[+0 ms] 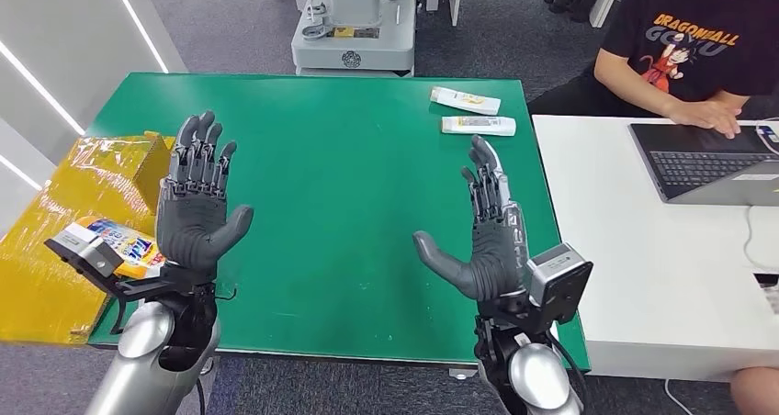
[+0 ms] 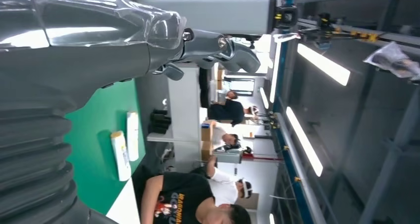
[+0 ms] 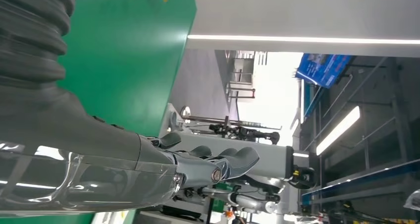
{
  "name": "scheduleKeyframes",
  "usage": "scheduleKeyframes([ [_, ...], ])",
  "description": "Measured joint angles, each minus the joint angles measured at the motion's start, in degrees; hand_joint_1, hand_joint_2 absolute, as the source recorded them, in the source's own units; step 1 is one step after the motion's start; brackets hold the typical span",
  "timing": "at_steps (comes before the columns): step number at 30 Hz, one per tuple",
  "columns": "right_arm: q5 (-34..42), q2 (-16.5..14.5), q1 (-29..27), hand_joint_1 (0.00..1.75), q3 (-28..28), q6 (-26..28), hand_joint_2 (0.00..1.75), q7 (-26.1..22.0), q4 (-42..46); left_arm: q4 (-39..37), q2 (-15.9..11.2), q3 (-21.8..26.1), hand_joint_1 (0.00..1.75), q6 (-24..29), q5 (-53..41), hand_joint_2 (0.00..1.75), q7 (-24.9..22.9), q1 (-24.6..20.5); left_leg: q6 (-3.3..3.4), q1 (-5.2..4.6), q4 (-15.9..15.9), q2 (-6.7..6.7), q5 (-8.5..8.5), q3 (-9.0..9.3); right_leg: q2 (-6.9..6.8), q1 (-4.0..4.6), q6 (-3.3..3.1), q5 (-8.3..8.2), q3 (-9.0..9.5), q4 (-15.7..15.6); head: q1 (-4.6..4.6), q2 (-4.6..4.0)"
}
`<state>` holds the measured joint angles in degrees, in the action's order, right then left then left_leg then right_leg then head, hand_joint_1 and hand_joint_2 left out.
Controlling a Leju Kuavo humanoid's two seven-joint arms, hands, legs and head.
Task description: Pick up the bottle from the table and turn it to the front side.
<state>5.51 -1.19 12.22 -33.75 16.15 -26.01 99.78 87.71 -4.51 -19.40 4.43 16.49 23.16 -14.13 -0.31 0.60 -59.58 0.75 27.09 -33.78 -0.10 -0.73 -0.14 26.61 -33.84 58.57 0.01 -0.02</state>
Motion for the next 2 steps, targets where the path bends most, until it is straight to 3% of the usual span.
scheduleKeyframes([
  [2,-0.1,-0.4,1.0,0.00,0.0,-0.2,1.75,0.5,0.0,0.0,0.7,-0.4,0.00,0.3,-0.7,1.75,-0.5,0.0,-0.01,0.00,0.0,0.00,-0.01,0.00,0.00,0.00,0.00,0.00,0.00,0.0,0.00,0.00],
])
